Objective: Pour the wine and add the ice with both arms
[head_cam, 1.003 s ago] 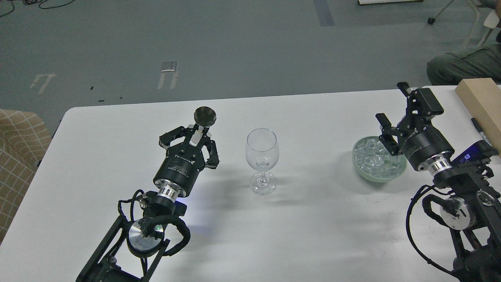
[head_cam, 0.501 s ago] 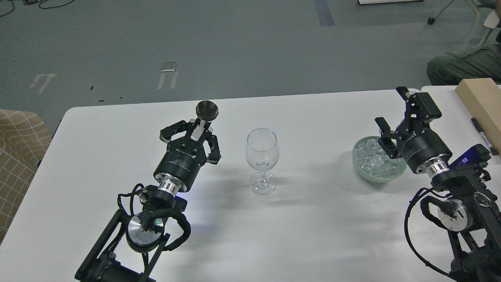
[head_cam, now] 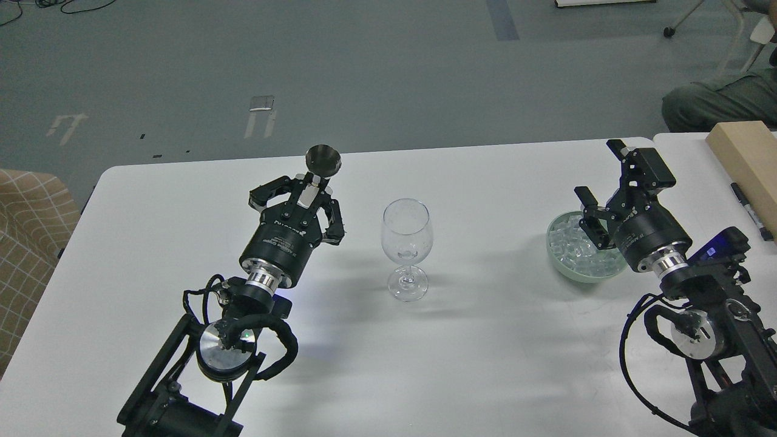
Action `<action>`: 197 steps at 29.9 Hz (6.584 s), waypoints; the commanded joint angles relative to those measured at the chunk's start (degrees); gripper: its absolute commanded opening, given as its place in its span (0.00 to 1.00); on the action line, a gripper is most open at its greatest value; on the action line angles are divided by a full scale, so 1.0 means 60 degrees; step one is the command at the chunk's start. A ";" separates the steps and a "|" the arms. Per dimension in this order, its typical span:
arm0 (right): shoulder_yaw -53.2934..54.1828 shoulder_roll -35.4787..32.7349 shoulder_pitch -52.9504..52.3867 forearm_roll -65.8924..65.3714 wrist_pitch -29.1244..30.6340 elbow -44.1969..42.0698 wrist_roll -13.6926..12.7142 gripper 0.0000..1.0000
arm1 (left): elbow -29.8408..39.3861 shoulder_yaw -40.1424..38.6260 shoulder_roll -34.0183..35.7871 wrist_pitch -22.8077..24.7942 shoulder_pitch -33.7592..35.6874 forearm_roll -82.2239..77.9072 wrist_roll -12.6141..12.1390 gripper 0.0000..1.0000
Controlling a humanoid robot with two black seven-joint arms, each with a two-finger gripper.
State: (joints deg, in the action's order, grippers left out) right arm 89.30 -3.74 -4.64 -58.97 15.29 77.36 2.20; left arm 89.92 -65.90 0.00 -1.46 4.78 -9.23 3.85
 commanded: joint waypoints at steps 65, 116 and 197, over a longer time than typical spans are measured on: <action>-0.0337 -0.0094 -0.0135 -0.0074 0.0029 -0.0164 0.0000 1.00 | -0.0001 0.1095 -0.0001 0.0023 0.0404 -0.1772 -0.0012 0.09; -0.0337 -0.0094 -0.0179 -0.0074 0.0044 -0.0164 0.0000 1.00 | -0.0264 0.1154 -0.0001 0.0492 0.0624 -0.2842 0.0076 0.10; -0.0308 -0.0182 -0.0281 -0.0030 0.0088 -0.0091 0.0000 1.00 | -0.0748 0.1154 -0.0001 0.1356 0.1049 -0.5406 0.0882 0.10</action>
State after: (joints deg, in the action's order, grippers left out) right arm 87.42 -4.83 -6.30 -59.15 15.69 76.73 2.18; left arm 85.61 -58.91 0.00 6.69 11.06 -41.15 9.01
